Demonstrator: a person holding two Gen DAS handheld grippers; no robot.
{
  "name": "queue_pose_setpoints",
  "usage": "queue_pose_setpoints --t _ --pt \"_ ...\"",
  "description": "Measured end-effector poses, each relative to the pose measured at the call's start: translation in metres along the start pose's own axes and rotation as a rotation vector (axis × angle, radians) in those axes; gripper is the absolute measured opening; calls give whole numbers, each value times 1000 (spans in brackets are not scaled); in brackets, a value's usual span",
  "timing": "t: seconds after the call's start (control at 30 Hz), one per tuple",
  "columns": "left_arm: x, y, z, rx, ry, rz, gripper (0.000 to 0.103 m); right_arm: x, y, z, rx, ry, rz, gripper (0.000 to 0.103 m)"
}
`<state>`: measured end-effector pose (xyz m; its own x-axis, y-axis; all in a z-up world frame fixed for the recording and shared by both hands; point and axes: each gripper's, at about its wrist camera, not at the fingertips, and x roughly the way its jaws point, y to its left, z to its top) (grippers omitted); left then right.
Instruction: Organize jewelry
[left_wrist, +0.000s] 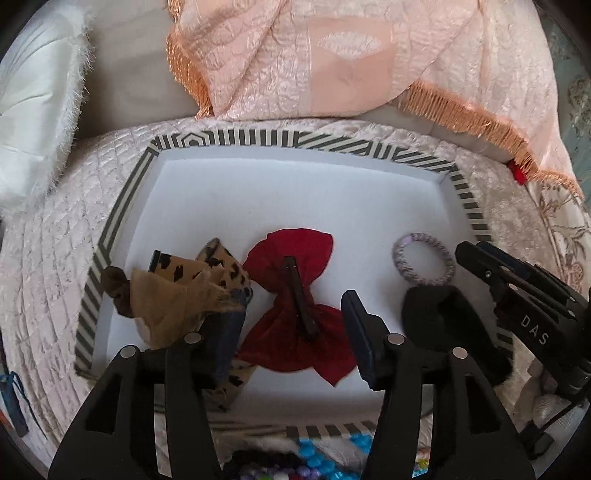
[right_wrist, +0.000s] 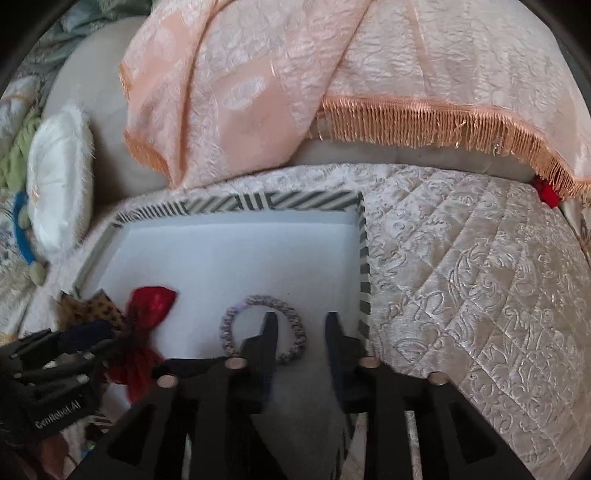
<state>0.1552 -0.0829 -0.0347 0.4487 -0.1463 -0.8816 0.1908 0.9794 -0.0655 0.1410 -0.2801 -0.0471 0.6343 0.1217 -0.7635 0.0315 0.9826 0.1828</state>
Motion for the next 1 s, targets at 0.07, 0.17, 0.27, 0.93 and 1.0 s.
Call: queue_pose_setpoints --t 0.07,0.17,0.27,0.93,1.0 --pt "-12 -2 -4 8 -12 -2 54 -15 4 -1 -14 -21 3 32" --pt "-32 -2 -14 13 -39 8 54 -40 10 -9 -25 -50 10 32" --pt "-54 2 -33 8 -64 38 54 -63 19 -23 -33 -65 20 32" --pt "-138 27 -143 -50 -135 72 54 -146 72 -121 -99 -80 46 38" --pt "-142 28 -149 -52 -138 69 54 -151 75 -125 -105 -82 48 40"
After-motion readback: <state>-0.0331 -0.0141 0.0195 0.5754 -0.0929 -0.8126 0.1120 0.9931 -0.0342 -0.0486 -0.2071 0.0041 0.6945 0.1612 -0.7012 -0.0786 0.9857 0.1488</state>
